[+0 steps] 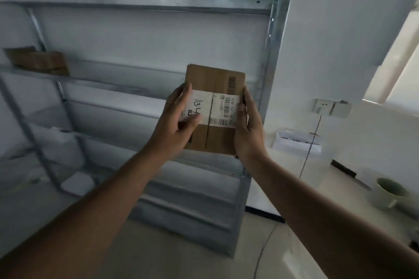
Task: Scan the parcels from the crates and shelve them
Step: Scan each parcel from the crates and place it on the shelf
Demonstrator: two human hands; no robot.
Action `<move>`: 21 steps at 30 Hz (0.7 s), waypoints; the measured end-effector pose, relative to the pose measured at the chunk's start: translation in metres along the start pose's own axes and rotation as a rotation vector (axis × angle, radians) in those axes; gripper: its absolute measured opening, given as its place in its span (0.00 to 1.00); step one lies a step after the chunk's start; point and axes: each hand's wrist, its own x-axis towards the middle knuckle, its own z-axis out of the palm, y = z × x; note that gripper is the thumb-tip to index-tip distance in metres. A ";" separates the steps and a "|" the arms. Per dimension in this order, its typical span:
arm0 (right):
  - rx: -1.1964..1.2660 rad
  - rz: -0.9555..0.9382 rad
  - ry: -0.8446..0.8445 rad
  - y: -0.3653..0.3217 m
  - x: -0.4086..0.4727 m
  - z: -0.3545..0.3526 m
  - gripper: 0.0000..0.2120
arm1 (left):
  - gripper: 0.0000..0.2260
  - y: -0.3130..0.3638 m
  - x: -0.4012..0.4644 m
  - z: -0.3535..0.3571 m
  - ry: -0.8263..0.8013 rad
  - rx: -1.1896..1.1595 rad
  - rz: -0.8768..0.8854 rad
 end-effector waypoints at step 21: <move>0.042 -0.040 -0.224 0.057 0.129 0.324 0.25 | 0.38 -0.213 0.059 -0.207 0.212 0.260 -0.152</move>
